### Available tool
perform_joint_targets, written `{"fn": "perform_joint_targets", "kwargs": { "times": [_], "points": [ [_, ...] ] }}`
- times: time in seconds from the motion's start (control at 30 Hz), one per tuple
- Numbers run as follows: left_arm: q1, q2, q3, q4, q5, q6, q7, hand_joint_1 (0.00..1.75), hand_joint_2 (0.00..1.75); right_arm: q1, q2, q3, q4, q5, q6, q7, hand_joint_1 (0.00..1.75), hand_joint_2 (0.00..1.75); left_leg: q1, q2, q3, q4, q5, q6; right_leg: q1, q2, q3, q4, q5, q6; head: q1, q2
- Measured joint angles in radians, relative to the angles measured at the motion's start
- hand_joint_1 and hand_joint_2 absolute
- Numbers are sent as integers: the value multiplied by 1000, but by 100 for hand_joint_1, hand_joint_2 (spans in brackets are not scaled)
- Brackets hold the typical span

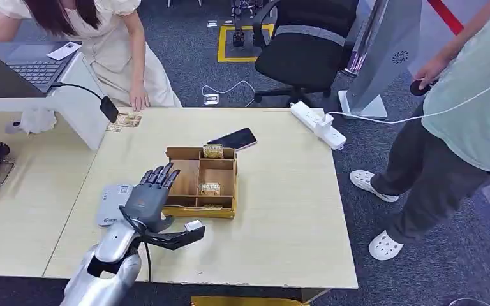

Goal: Pass the card to the sensor for recognition and then transmit it.

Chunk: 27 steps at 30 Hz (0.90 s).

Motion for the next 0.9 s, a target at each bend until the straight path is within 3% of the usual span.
{"fn": "perform_joint_targets", "kwargs": {
  "times": [0.7,0.9],
  "points": [
    [-4,44,-21,0,24,-16,-10,0,175,0,0,0,0,0,0,-3,0,0,0,0,0,0,0,0,0,0,0,0,0,0,0,0],
    [-15,78,-39,0,44,-29,-24,0,175,0,0,0,0,0,1,-3,0,0,0,0,0,0,0,0,0,0,0,0,0,0,0,0]
  ]
}}
